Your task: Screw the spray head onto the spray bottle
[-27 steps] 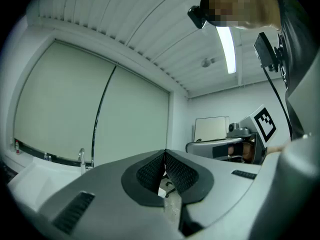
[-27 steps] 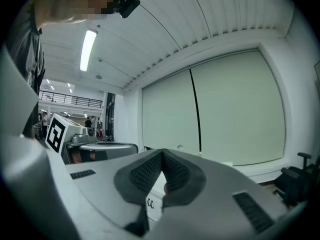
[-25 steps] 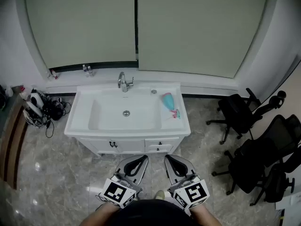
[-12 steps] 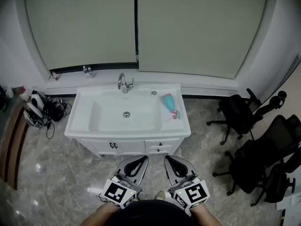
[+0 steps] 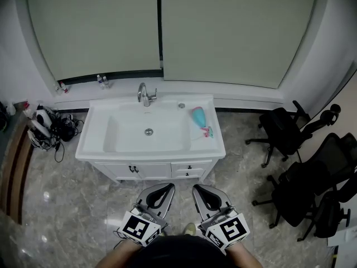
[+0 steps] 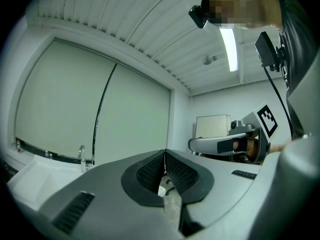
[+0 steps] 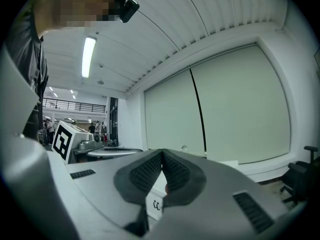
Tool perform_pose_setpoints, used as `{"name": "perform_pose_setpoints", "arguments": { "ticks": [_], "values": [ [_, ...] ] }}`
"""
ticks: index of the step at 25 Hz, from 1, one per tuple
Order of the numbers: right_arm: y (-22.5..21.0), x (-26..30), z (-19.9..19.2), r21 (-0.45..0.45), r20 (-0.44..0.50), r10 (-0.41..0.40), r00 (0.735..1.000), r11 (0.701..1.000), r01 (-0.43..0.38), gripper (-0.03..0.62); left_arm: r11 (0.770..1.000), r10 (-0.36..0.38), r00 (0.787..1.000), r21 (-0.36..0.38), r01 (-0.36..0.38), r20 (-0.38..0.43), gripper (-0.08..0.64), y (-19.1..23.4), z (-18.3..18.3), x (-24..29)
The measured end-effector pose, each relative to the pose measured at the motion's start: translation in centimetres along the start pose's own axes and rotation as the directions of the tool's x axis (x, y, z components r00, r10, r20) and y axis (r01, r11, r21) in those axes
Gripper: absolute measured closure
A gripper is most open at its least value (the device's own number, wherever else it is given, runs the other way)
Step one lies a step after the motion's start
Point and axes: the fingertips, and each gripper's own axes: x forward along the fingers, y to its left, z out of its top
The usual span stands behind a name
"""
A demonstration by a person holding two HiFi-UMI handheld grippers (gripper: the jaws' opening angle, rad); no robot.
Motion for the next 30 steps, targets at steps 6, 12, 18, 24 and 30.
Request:
{"name": "perform_pose_setpoints", "arguments": {
  "ticks": [6, 12, 18, 24, 30],
  "values": [
    [-0.7, -0.6, -0.7, 0.008, -0.013, -0.005, 1.0, 1.0, 0.005, 0.592, 1.0, 0.004, 1.0, -0.008, -0.004, -0.021, 0.555, -0.7, -0.8, 0.7],
    [-2.7, -1.7, -1.3, 0.013, -0.019, -0.014, 1.0, 1.0, 0.014, 0.592, 1.0, 0.007, 0.999, -0.007, -0.007, -0.04, 0.555, -2.1, -1.6, 2.3],
    [-5.0, -3.4, -1.6, 0.01, -0.015, -0.008, 1.0, 1.0, 0.008, 0.592, 1.0, 0.016, 0.999, 0.0, -0.016, -0.049, 0.555, -3.9, -1.9, 4.4],
    [-7.9, -5.0, -2.0, 0.029, -0.009, 0.0, 1.0, 1.0, 0.001, 0.592, 1.0, 0.03, 0.997, 0.006, -0.029, -0.07, 0.555, -5.6, -2.6, 6.7],
    [-10.5, -6.1, -2.8, 0.062, -0.006, -0.004, 1.0, 0.998, 0.004, 0.592, 0.999, 0.051, 0.994, 0.015, -0.05, -0.093, 0.555, -6.5, -3.2, 8.6]
  ]
}}
